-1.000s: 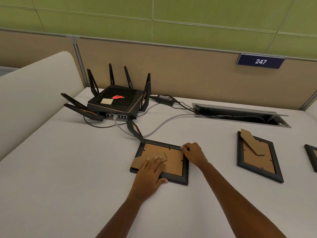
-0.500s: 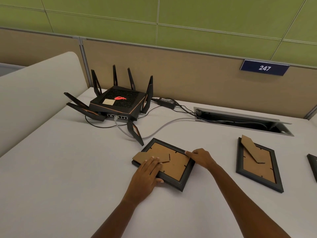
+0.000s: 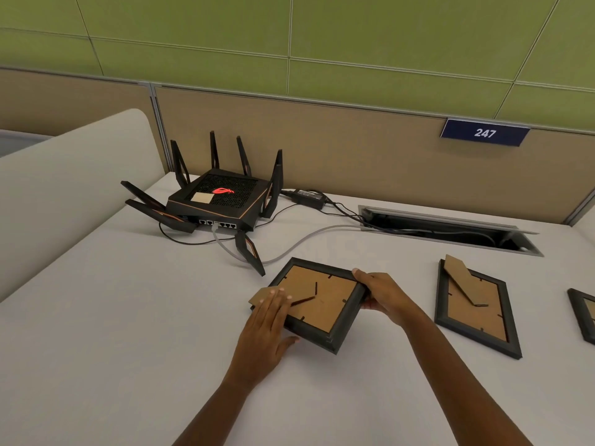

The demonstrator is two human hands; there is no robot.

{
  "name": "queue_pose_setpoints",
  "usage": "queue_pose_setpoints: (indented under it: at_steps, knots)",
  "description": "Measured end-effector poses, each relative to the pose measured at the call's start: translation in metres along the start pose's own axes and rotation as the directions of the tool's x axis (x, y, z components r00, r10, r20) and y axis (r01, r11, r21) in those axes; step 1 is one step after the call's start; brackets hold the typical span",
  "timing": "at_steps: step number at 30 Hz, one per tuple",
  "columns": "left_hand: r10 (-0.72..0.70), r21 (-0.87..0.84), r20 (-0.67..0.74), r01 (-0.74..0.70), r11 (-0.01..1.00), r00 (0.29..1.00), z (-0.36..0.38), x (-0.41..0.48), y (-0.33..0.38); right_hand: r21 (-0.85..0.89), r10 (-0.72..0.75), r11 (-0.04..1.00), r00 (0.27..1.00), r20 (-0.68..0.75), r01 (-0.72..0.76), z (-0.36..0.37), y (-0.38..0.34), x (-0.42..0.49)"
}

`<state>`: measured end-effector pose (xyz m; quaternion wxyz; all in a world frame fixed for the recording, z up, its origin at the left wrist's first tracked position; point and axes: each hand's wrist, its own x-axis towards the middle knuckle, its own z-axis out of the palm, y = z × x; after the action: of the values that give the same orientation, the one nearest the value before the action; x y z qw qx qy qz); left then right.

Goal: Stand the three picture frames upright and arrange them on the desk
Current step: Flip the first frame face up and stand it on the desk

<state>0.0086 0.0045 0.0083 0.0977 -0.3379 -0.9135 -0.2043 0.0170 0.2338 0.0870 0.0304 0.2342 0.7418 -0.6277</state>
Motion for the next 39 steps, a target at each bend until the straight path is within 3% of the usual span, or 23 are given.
queue_pose_setpoints:
  at_steps: [4, 7, 14, 17, 20, 24, 28, 30, 35, 39]
  knots:
    - [0.053, 0.032, -0.163, -0.048, 0.998, 0.985, 0.008, 0.006, -0.001, 0.05, -0.013, 0.999, 0.998, -0.059, 0.016, -0.01, -0.011, -0.014]
    - [0.156, 0.065, -0.2, -0.145, 0.987, 0.967, 0.006, 0.012, 0.01, 0.028, -0.036, 0.999, 0.995, -0.089, 0.039, -0.019, -0.021, -0.024]
    - [0.253, 0.127, -0.326, -0.223, 0.966, 0.911, -0.015, 0.03, 0.026, 0.123, -0.11, 0.984, 0.981, -0.161, 0.131, -0.038, -0.044, -0.045]
    - [0.231, 0.099, -0.406, -0.209, 0.973, 0.884, -0.025, 0.037, 0.031, 0.148, -0.138, 0.975, 0.973, -0.183, 0.166, -0.041, -0.055, -0.051]
    - [0.112, -0.053, -0.424, -0.148, 0.988, 0.899, -0.034, 0.041, 0.037, 0.151, -0.154, 0.971, 0.969, -0.191, 0.185, -0.041, -0.061, -0.055]
    - [-0.094, -0.288, -0.378, -0.02, 0.957, 0.921, -0.049, 0.044, 0.051, 0.142, -0.257, 0.949, 0.953, -0.161, 0.28, -0.045, -0.065, -0.059]
    - [-0.237, -0.473, -0.328, 0.058, 0.879, 0.914, -0.056, 0.05, 0.059, -0.03, -0.424, 0.902, 0.868, -0.257, 0.432, -0.046, -0.067, -0.056]
    - [-0.241, -0.545, -0.268, 0.059, 0.836, 0.933, -0.06, 0.055, 0.062, -0.036, -0.476, 0.874, 0.839, -0.261, 0.485, -0.046, -0.068, -0.055]
    - [-0.194, -0.767, -0.051, 0.087, 0.636, 0.98, -0.074, 0.059, 0.07, 0.13, -0.498, 0.819, 0.805, -0.323, 0.559, -0.042, -0.073, -0.058]
    - [-0.104, -0.881, 0.014, 0.062, 0.469, 0.994, -0.077, 0.06, 0.071, 0.2, -0.456, 0.805, 0.798, -0.394, 0.559, -0.042, -0.072, -0.061]
